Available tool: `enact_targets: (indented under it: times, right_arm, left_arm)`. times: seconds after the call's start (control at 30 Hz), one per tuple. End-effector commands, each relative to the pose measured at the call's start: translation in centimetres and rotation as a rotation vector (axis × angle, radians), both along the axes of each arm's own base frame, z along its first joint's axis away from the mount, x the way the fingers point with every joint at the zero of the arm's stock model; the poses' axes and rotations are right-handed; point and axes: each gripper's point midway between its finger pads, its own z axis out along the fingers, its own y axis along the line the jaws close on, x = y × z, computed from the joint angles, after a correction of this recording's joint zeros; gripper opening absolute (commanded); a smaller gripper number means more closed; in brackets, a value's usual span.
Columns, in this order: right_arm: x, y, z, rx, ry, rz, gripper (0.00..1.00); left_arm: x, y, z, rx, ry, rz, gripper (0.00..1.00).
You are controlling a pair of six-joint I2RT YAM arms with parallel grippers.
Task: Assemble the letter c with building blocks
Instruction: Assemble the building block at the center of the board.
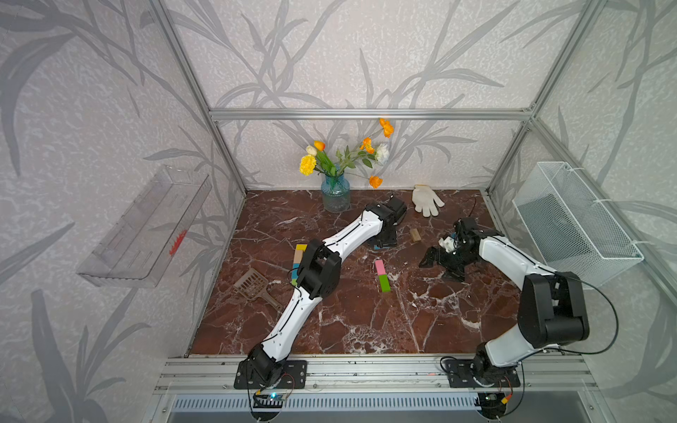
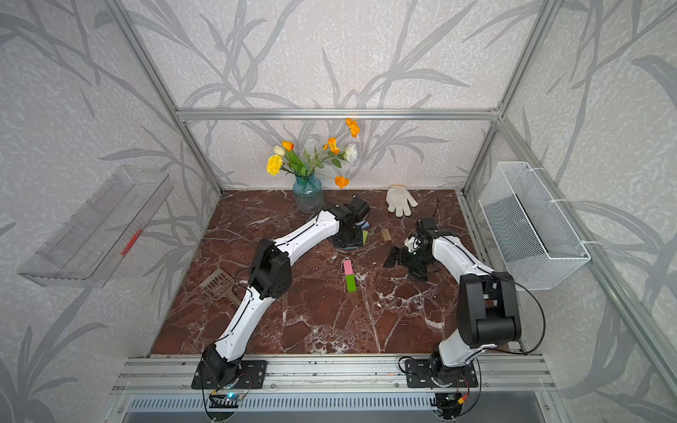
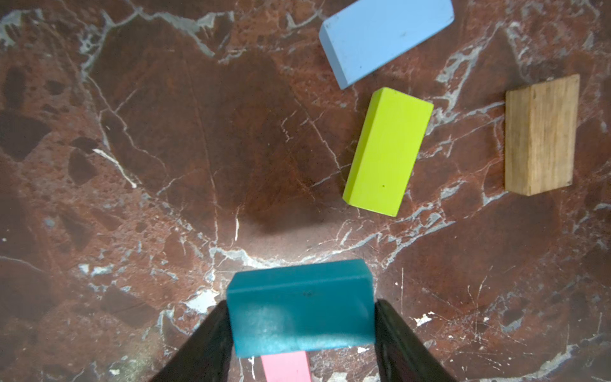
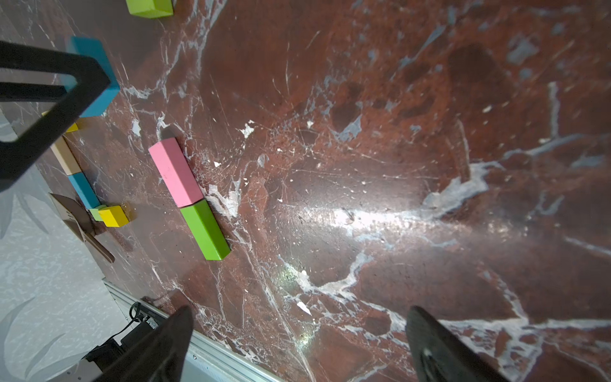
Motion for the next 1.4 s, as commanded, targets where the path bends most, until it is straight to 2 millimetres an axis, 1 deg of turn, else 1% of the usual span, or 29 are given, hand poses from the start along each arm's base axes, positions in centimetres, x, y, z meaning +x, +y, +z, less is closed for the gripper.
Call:
enact_targets:
  times: [0.0,0.47,0.63,0.9,1.07,1.37]
  right_arm:
    - [-0.4,-0.1,0.7,0.01,-0.016,0.006,0.99]
    - [-0.7,-0.1,0.4,0.018,-0.014,0.006,0.99]
    - [-0.7,-0.1,0.2,0.023,-0.013,0.003,0.99]
    - [-0.9,0.0,0.0,0.029,-0.009,0.004,0.99]
    - [-0.9,0.0,-0.2,0.031,-0.009,0.003,0.99]
    - [-0.9,0.0,-0.2,0.039,-0.009,0.0,0.99]
  left_arm:
    - [-0.5,0.1,-1.1,0.029,0.029,0.008,0.63]
    - [-1.8,0.2,-2.7,0.06,0.07,0.017,0.62]
    - [-2.1,0.1,-2.9,0.064,0.074,0.017,0.62]
    - [-2.6,0.4,-3.5,0.082,0.087,0.021,0.62]
    - [-2.9,0.5,-3.5,0.085,0.09,0.024,0.62]
    - [-3.3,0.2,-4.0,0.08,0.095,0.023,0.62]
